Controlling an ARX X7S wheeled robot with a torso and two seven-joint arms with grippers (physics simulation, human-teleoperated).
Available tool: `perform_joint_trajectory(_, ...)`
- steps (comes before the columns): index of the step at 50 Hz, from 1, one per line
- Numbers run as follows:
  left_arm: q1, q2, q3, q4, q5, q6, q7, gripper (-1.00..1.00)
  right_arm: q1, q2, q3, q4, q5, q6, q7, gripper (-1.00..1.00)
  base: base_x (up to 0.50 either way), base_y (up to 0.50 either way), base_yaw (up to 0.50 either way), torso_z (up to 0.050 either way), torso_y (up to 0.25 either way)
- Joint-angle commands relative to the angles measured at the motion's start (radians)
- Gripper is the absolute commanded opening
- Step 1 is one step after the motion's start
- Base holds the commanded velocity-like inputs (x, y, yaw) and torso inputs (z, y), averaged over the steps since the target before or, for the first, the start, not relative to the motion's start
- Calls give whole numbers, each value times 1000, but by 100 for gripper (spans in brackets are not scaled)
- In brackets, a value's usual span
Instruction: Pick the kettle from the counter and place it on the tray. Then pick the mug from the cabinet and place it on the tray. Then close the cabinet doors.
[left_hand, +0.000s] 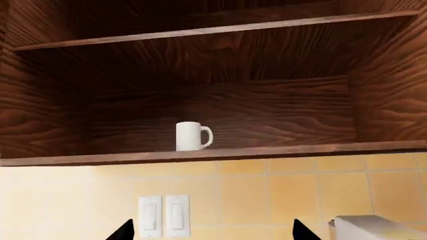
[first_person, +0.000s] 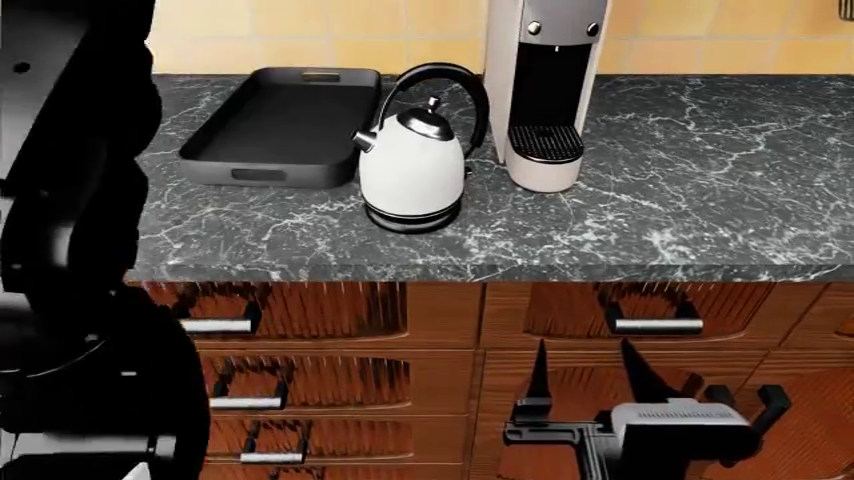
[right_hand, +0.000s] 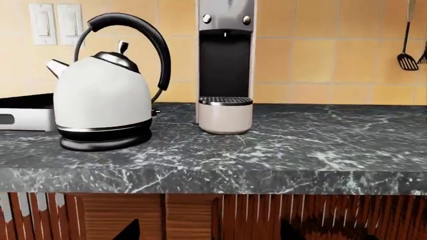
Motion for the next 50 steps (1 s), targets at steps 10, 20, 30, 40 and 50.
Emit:
perform_joint_trajectory(10,-826,88,82,-962,-2,87,-27,100,-33,35,-19,-127,0,49,37,100,0,0,0,50,17)
perform_joint_trajectory(20,-944,87,155,-1193,-65,119,-47,100,-41,38,-14,-160,13,61,60,100,0,0,0,40,9)
perform_joint_trajectory(30,-922,73,183,-1141,-106,73,-44,100,-44,40,-19,-167,-20,57,100,100,0,398,0,0,0)
perform_joint_trajectory(40,-922,60,200,-1126,-127,64,-39,100,56,109,21,-616,-41,490,122,100,0,3,0,0,0)
perform_joint_trajectory(50,-912,40,216,-1101,-135,50,-41,100,1006,1095,-820,-727,846,271,1190,100,0,0,0,0,0)
